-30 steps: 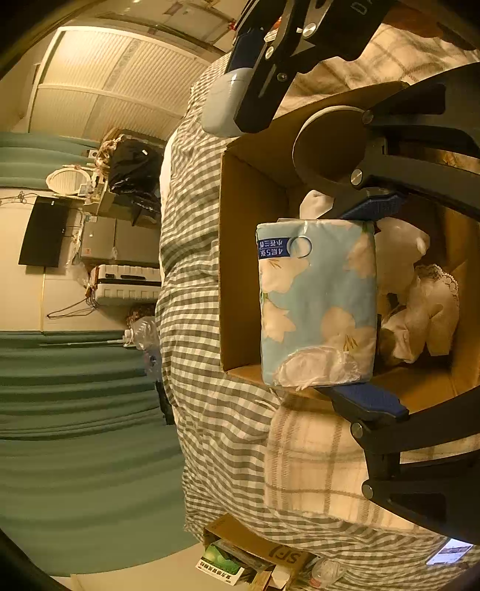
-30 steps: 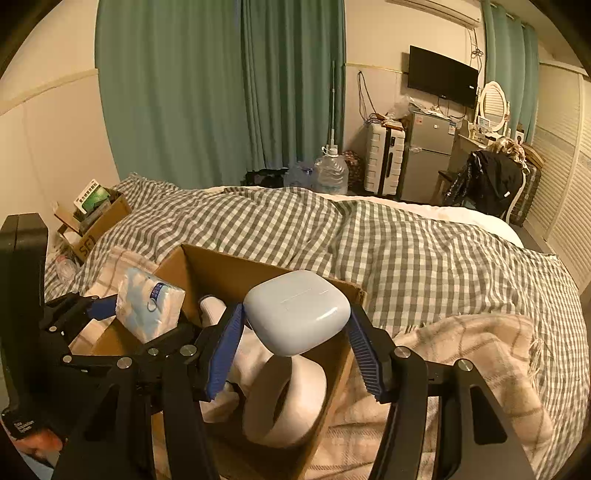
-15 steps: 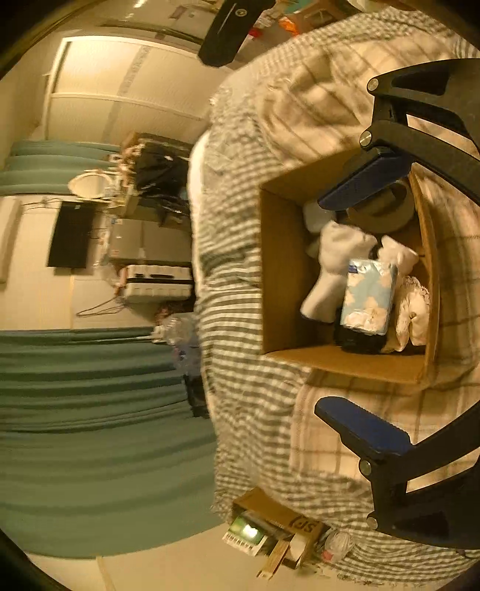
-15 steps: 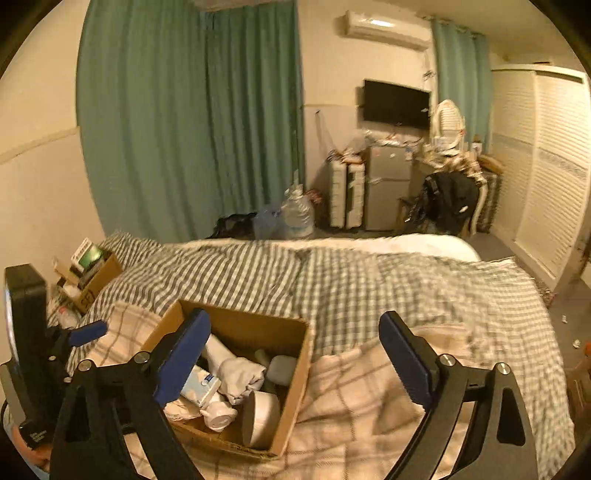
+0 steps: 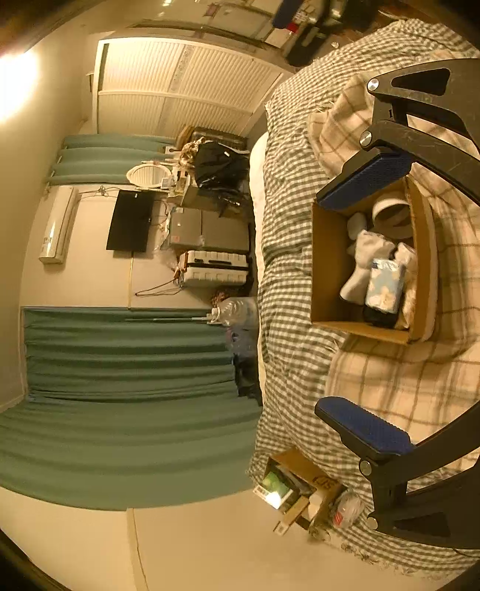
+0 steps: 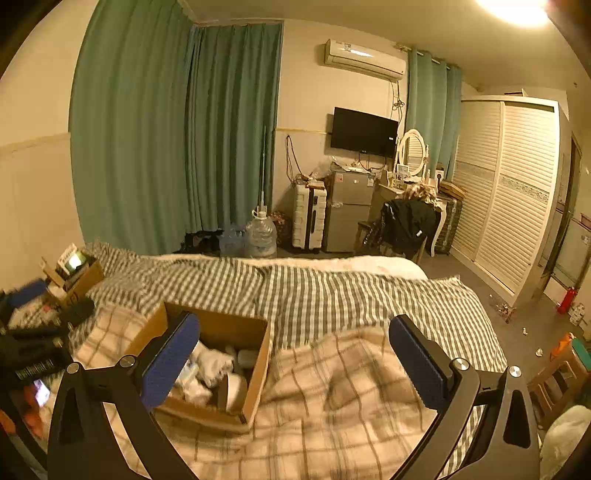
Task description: Organize objects
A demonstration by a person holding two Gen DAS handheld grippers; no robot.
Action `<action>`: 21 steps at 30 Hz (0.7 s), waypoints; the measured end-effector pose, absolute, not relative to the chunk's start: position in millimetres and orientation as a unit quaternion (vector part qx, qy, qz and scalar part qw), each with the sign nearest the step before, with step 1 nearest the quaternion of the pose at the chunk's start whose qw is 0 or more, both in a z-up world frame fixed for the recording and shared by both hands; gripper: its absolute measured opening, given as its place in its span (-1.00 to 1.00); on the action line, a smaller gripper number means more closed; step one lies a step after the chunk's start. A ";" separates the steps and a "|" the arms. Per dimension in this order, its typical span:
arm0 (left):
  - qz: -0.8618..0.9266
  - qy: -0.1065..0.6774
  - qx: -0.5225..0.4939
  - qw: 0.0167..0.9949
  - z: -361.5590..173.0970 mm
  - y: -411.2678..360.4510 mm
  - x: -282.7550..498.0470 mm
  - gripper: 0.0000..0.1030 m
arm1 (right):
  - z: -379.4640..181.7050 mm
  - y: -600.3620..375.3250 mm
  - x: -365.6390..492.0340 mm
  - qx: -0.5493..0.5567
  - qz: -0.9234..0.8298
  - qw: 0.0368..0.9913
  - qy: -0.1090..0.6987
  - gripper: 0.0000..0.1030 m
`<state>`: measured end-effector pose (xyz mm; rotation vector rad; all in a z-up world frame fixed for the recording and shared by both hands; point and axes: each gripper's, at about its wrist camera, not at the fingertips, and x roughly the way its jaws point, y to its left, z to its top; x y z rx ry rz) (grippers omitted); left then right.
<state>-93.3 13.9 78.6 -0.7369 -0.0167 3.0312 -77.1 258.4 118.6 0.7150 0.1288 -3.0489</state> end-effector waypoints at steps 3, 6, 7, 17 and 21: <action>0.972 -0.012 -0.236 0.008 67.5 9.3 -80.7 1.00 | 91.9 260.0 -65.5 0.227 -0.973 0.001 0.031 0.99; 0.971 -0.033 -0.236 -0.007 50.7 2.7 -69.9 1.00 | 60.8 261.7 -66.1 0.243 -0.970 0.002 0.013 0.99; 0.970 -0.037 -0.239 -0.009 45.3 2.2 -68.7 1.00 | 52.4 262.0 -69.1 0.251 -0.968 0.007 0.010 0.99; 0.964 -0.024 -0.264 -0.030 8.8 1.2 -74.0 1.00 | 14.4 255.6 -86.6 0.279 -0.959 0.000 0.045 0.99; 0.964 -0.012 -0.263 -0.030 9.3 5.4 -74.1 1.00 | 10.2 251.9 -88.8 0.286 -0.957 0.004 0.050 0.99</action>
